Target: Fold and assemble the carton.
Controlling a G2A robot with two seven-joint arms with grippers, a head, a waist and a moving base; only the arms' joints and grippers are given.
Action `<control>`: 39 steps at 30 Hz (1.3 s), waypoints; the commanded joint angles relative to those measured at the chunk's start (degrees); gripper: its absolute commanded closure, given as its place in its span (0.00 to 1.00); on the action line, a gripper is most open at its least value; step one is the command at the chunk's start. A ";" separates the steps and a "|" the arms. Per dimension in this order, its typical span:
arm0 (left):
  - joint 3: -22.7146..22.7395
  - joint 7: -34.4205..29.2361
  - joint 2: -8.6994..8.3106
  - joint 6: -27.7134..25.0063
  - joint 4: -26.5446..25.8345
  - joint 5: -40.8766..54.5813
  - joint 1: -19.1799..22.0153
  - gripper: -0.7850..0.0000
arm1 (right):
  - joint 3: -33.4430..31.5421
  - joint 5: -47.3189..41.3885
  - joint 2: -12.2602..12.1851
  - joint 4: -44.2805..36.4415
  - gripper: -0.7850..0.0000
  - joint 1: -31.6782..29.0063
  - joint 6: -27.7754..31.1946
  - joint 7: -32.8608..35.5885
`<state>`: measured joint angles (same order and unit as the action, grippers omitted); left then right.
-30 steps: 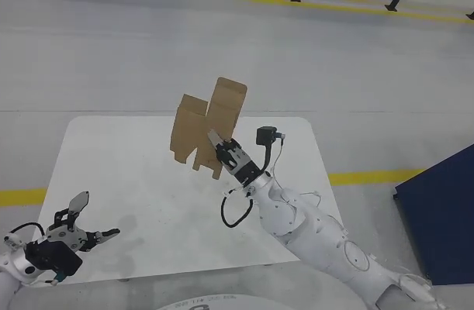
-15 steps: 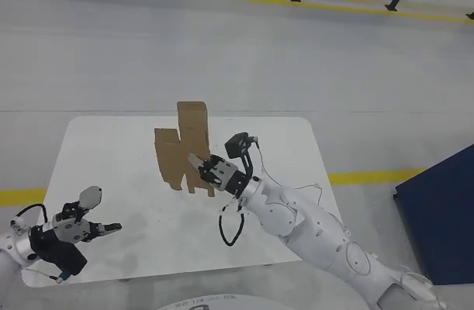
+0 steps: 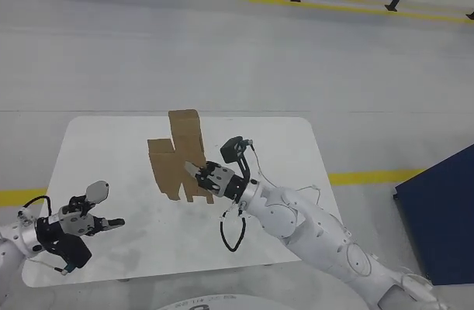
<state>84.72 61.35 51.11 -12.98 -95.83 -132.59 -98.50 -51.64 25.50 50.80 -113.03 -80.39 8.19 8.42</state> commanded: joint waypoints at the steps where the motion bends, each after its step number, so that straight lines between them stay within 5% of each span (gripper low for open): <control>1: 0.01 6.28 -0.17 -5.02 1.04 4.52 1.07 0.00 | -0.13 0.52 0.07 -0.22 1.00 -0.06 0.54 1.26; 5: -0.51 12.39 -1.11 -17.56 3.07 4.62 5.61 0.00 | -0.88 1.19 -0.16 -0.33 1.00 -0.38 5.52 5.22; 10: -8.70 3.15 -3.00 -26.82 0.39 6.39 12.21 0.00 | -2.03 6.18 -0.53 -2.03 1.00 -2.90 5.58 6.33; 14: -16.27 -6.32 -5.01 -36.28 -0.55 19.30 18.78 0.00 | -2.37 8.88 -0.79 -3.04 1.00 -4.21 3.95 9.69; 24: -16.38 -6.63 -4.99 -36.43 -0.27 19.58 18.59 0.00 | -2.37 8.88 -0.79 -3.04 1.00 -4.21 3.95 9.69; 29: -19.54 -15.06 -4.65 -45.02 2.91 37.84 20.40 0.00 | -1.62 10.59 -0.70 -3.19 1.00 -4.20 6.08 12.28; 34: -30.42 -15.50 -6.93 -45.02 7.13 53.99 27.80 0.00 | -1.28 14.61 -0.74 -4.22 1.00 -5.17 7.15 14.08; 39: -47.31 -26.09 -10.22 -45.02 10.34 67.22 40.28 0.00 | -0.38 18.30 -0.58 -5.26 1.00 -6.18 7.46 14.34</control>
<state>42.60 38.48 41.52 -57.99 -85.88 -69.57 -61.80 -52.21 43.07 50.17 -118.13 -86.45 15.76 22.76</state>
